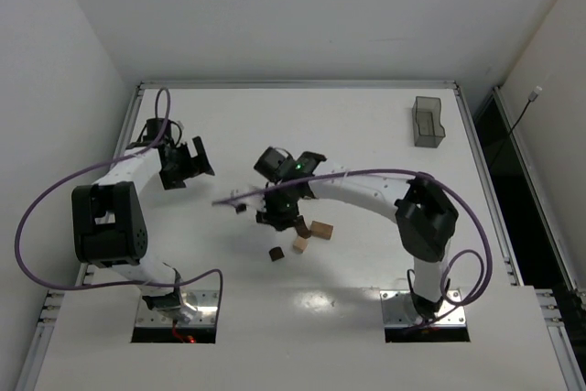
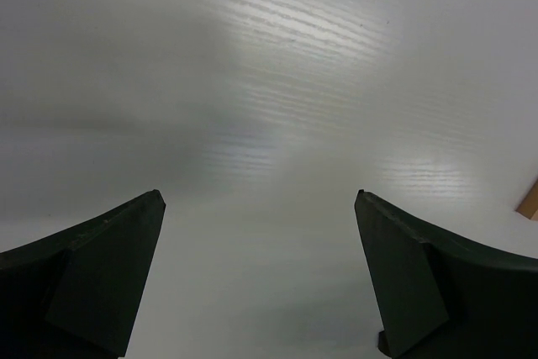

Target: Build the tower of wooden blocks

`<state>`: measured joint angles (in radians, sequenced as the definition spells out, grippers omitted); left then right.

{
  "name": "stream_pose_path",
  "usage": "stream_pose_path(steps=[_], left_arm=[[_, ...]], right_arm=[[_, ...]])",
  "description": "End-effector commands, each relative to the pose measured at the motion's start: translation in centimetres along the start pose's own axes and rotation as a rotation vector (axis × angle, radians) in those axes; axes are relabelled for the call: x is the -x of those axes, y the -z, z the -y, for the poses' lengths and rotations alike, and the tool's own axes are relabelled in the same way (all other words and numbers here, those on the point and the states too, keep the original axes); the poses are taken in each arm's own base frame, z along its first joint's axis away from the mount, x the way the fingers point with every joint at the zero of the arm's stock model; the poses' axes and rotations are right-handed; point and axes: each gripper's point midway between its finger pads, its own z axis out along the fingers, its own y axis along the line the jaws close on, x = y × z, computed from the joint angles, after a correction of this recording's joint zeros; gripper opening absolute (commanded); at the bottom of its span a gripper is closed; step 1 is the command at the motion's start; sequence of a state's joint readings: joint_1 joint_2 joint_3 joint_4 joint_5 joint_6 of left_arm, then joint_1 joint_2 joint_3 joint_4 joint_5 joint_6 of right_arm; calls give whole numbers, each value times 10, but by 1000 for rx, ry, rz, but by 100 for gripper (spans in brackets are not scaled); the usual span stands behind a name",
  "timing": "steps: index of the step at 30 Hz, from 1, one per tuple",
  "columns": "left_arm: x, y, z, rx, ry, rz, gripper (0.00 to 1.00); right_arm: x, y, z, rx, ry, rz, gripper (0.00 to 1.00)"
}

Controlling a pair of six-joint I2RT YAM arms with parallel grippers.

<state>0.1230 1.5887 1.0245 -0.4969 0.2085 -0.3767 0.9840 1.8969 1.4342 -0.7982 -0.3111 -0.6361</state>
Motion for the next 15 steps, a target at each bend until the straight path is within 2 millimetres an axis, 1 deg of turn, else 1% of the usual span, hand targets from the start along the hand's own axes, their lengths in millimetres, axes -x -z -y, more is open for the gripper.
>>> stream_pose_path(steps=[1,2,3,4,5,6,7,8,10,11,12,13,14,15], left_arm=[[16,13,3,-12,29,88,96],[13,12,1,-9,31,80,96],[13,12,2,-9,41,80,96],[12,12,3,-19,40,76,96],[11,12,5,-31,40,72,96],[11,12,5,-31,40,72,96],[15,13,7,-34,47,81,96],[15,13,7,-34,47,81,96],[14,13,4,-18,49,77,96],[18,15,4,-12,48,88,96],[18,15,4,-12,39,88,96],[18,15,4,-12,39,88,96],[16,15,3,-9,41,80,96],[14,12,2,-6,43,71,96]], right_arm=[[18,42,40,-217,-541,94,0],[13,46,49,-287,-607,74,0],[3,56,67,-432,-712,47,0],[-6,61,74,-481,-762,36,0],[-12,64,79,-515,-803,31,0],[-26,71,88,-569,-894,19,0],[-31,73,91,-578,-933,26,0],[-39,81,100,-612,-1007,42,0],[-51,87,108,-659,-1074,42,0],[-61,94,114,-719,-1108,30,0],[-68,98,118,-757,-1141,26,0],[-77,104,124,-802,-1199,30,0],[-86,114,131,-873,-1224,24,0],[-93,113,134,-897,-1252,11,0]])
